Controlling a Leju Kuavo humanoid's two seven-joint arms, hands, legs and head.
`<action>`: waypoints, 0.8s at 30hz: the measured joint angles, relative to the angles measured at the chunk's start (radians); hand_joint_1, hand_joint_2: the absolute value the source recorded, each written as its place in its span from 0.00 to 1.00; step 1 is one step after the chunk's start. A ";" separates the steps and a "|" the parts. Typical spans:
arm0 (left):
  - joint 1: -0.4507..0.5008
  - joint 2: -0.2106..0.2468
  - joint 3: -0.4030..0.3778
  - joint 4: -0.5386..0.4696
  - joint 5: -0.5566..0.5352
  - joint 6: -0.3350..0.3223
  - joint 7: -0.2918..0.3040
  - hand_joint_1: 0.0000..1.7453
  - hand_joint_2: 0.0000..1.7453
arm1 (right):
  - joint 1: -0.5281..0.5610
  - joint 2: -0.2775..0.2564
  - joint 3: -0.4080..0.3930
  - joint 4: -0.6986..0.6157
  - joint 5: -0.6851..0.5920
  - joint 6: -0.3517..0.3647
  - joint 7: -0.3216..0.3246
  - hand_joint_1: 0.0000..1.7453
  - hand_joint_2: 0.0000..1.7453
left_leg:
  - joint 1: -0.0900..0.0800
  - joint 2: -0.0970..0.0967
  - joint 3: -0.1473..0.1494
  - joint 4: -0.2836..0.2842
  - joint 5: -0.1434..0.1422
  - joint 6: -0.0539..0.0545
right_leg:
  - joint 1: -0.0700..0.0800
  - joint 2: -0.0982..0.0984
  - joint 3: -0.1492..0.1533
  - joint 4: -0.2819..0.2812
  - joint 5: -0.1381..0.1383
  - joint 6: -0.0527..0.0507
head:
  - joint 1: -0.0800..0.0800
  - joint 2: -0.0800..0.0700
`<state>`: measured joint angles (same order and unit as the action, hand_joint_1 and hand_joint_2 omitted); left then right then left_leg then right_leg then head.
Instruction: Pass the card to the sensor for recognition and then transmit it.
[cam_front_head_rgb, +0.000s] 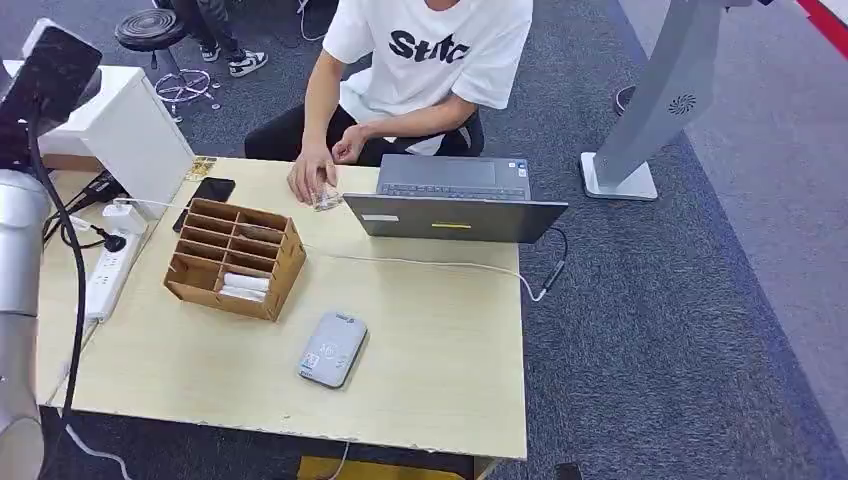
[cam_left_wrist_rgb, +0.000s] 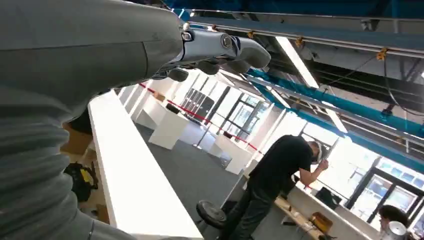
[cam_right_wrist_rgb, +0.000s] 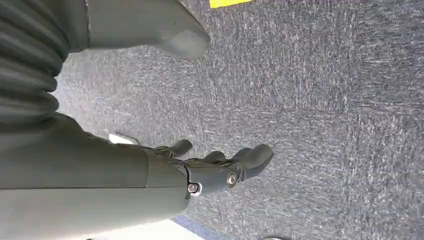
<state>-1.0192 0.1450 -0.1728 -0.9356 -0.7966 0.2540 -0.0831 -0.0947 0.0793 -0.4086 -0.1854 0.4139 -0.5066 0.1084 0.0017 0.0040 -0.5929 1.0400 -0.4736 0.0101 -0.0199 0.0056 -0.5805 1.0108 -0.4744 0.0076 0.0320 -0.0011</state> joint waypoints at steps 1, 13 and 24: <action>0.027 0.000 0.000 -0.021 0.016 0.004 -0.012 0.00 1.00 | 0.002 0.000 -0.003 0.000 -0.002 -0.001 -0.003 0.00 1.00 | 0.000 0.000 0.000 0.000 0.000 0.000 | 0.000 0.000 0.000 0.000 0.000 0.000 | -0.001 0.000; 0.550 0.046 0.077 -0.447 0.200 0.109 -0.182 0.00 1.00 | 0.019 0.001 -0.066 0.000 -0.021 -0.019 -0.037 0.00 1.00 | 0.000 0.002 -0.001 -0.001 -0.001 0.000 | 0.000 0.001 -0.001 -0.001 -0.002 0.000 | 0.000 0.000; 0.908 0.054 0.238 -0.669 0.290 0.130 -0.264 0.00 1.00 | 0.024 0.000 -0.114 -0.007 -0.024 -0.019 -0.048 0.00 1.00 | 0.000 0.002 0.000 -0.002 -0.001 0.001 | 0.000 0.001 -0.001 -0.001 -0.002 0.000 | 0.000 0.000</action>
<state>-0.1112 0.1987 0.0657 -1.6042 -0.5066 0.3838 -0.3468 -0.0712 0.0797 -0.5226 -0.1926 0.3903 -0.5261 0.0607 0.0017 0.0057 -0.5932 1.0384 -0.4750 0.0107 -0.0199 0.0063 -0.5812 1.0101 -0.4763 0.0073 0.0324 -0.0011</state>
